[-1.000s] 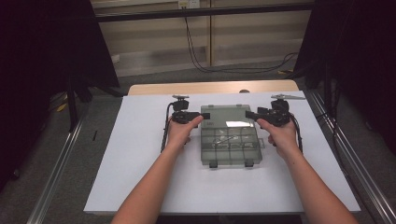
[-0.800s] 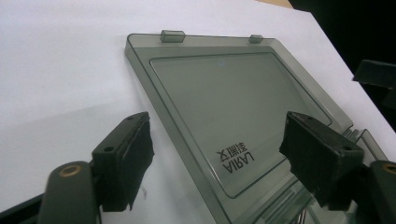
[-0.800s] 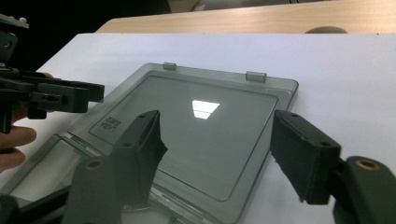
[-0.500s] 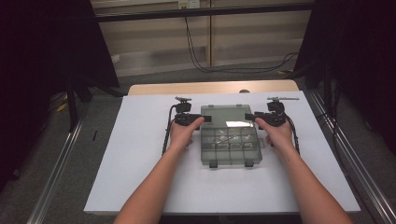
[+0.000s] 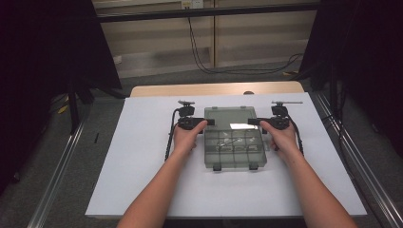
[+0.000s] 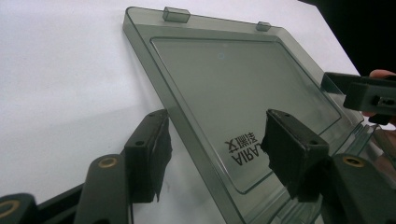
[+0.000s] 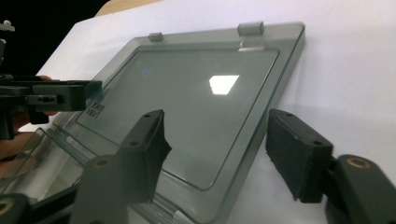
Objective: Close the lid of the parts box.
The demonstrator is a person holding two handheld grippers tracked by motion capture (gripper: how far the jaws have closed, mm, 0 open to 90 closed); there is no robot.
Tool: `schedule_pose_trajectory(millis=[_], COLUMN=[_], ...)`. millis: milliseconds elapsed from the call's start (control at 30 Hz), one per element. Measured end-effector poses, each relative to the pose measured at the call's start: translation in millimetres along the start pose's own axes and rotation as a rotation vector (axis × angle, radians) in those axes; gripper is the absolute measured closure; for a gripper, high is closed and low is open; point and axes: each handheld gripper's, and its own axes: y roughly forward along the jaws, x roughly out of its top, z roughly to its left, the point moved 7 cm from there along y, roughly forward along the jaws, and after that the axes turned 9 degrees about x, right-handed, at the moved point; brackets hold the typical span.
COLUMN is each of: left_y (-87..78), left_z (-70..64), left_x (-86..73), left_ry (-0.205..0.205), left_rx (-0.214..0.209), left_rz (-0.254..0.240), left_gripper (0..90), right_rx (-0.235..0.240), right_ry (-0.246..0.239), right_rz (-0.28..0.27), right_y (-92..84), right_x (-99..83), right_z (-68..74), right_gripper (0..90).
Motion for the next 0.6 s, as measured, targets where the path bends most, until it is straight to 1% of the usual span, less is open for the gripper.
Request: schedule_pose_trajectory(millis=[33, 67, 100, 133, 167, 233, 267, 300, 333, 367, 400, 433, 467, 500, 533, 600], left_y=[-0.3, -0.7, -0.7, -0.9, -1.0, -1.4, -1.1, -0.5, 0.4, 0.3, -0.2, -0.6, -1.5, -3.1, -5.2, -8.5], left_z=[0.5, 0.7, 0.1, -0.4, 0.7, 1.5, 1.4, 0.9, -0.3, -1.4, -0.4, -1.8, -1.2, -1.2, -0.8, -2.5], left_x=[-0.5, -1.0, -1.1, -1.4, -1.3, -1.8, -1.8, -3.2, -3.3, -3.7, -2.9, -2.2, -1.4, 0.3, 1.4, 4.2], left_ry=[0.002, 0.006, 0.001, -0.001, 0.006, 0.007, -0.001, -0.004, -0.011, -0.014, 0.001, -0.011, -0.008, -0.006, 0.007, 0.01], left_rx=[0.001, 0.002, 0.003, 0.004, 0.013, 0.013, 0.006, -0.014, -0.042, -0.046, -0.025, -0.03, -0.028, -0.028, -0.027, -0.028], left_rz=[0.001, 0.003, 0.0, 0.001, -0.001, 0.005, 0.002, 0.014, 0.01, 0.013, 0.007, -0.003, -0.009, -0.025, -0.032, -0.055], left_gripper=[41.2, 41.6, 42.1, 43.0, 43.9, 46.1, 48.0, 51.1, 52.4, 52.6, 52.7, 53.5, 54.6, 56.2, 58.2, 61.4], right_rx=[0.003, 0.007, 0.009, 0.008, 0.009, -0.003, -0.009, -0.011, 0.007, 0.019, 0.021, 0.012, 0.012, 0.012, 0.011, 0.005], right_ry=[0.01, 0.01, 0.026, 0.026, 0.026, 0.015, 0.015, 0.015, 0.011, 0.014, 0.01, -0.003, -0.008, -0.011, -0.015, -0.036], right_rz=[0.007, 0.01, 0.017, 0.012, 0.011, 0.007, 0.01, 0.01, 0.011, 0.014, 0.013, 0.009, 0.0, -0.007, -0.023, -0.042], right_y=[0.4, 1.5, 2.2, 2.1, 1.4, 0.7, 0.2, 0.0, -0.1, 0.0, 0.5, 0.3, -0.9, -2.2, -4.5, -9.1], right_x=[-1.2, -2.2, -3.7, -3.6, -3.4, -2.9, -3.1, -3.2, -3.3, -3.8, -3.7, -3.2, -2.4, -1.5, 0.4, 3.6], right_z=[-0.8, -2.2, -2.5, -3.2, -4.0, -4.9, -5.2, -5.8, -6.0, -5.0, -4.6, -4.9, -4.2, -3.6, -3.3, -2.8], right_gripper=[35.7, 35.7, 36.4, 37.3, 39.6, 43.4, 44.7, 47.2, 51.7, 51.6, 51.5, 52.8, 54.9, 57.5, 60.6, 66.1])
